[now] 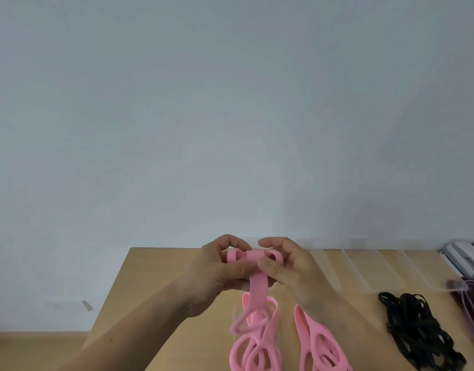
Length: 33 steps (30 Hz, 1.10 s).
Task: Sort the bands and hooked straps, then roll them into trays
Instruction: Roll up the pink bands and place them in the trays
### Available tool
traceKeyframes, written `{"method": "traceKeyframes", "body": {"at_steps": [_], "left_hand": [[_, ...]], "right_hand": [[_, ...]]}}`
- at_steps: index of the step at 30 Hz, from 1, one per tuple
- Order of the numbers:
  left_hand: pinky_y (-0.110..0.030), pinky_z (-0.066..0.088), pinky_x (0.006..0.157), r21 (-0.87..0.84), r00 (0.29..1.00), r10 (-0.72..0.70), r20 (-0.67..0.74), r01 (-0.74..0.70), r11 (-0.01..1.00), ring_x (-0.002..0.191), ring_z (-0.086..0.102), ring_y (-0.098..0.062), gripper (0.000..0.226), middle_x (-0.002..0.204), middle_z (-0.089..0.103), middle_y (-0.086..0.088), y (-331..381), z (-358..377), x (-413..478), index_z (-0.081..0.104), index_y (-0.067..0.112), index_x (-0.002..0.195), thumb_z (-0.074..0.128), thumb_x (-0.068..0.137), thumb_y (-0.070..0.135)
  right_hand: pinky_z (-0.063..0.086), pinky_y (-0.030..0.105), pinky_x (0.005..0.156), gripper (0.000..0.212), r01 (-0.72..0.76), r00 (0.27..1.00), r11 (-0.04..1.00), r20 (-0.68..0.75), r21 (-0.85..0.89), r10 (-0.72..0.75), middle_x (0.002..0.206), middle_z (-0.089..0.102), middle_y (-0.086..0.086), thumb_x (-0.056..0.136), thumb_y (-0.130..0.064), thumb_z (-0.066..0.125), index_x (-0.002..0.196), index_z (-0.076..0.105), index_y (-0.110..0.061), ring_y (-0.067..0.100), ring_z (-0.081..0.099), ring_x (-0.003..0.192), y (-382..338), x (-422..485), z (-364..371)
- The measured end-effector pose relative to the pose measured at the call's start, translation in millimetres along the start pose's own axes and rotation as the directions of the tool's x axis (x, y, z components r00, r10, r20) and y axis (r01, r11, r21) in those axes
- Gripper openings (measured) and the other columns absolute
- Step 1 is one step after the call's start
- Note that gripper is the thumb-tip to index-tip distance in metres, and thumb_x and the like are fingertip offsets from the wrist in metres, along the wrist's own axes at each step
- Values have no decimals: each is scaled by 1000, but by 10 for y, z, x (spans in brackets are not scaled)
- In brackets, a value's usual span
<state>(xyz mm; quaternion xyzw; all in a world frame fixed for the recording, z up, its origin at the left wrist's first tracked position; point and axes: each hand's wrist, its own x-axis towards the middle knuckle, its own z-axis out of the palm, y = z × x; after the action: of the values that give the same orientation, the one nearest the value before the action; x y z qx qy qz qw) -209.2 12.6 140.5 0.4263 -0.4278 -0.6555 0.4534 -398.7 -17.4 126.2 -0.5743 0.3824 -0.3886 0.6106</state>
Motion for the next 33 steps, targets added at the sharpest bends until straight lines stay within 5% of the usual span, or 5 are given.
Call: {"method": "traceKeyframes", "body": {"at_steps": [4,11,15,24,33], "left_hand": [[-45,59,78,137,994,94,-47,-87,987,91,71,-43,42,105,69,-26,-34,1,13,57,4,109,83,77,12],[-31,56,71,203,992,115,-45,-103,974,85,71,-25,36,99,74,-10,-58,0,14,63,10,114,79,82,9],[-31,56,73,250,990,57,128,-87,964,94,72,-28,18,101,75,-15,-9,27,-43,71,16,104,69,93,30],[-36,56,72,98,998,-65,22,63,993,84,70,-33,42,97,72,-25,9,-30,-11,62,3,110,75,80,30],[-53,57,87,120,999,38,-18,-35,992,95,69,-45,29,103,70,-24,-37,-29,13,66,10,106,77,81,16]], "right_hand": [[50,31,54,30,-44,999,995,-23,-88,42,69,68,14,78,-44,74,88,71,-16,21,59,57,-21,18,18],[46,29,50,14,9,997,993,-74,-121,-18,60,64,9,86,-25,76,84,68,-13,20,55,50,-27,38,2],[49,28,53,8,56,997,993,-48,-102,-61,67,67,6,87,-16,75,87,68,-22,18,59,55,-27,15,8],[53,21,67,34,76,997,985,6,-152,-76,91,71,0,82,-1,74,97,66,-30,11,67,78,35,-13,16],[51,28,61,36,-1,1000,1000,-5,-27,1,79,68,7,79,-38,78,100,65,-11,18,61,63,-36,4,3]]}}
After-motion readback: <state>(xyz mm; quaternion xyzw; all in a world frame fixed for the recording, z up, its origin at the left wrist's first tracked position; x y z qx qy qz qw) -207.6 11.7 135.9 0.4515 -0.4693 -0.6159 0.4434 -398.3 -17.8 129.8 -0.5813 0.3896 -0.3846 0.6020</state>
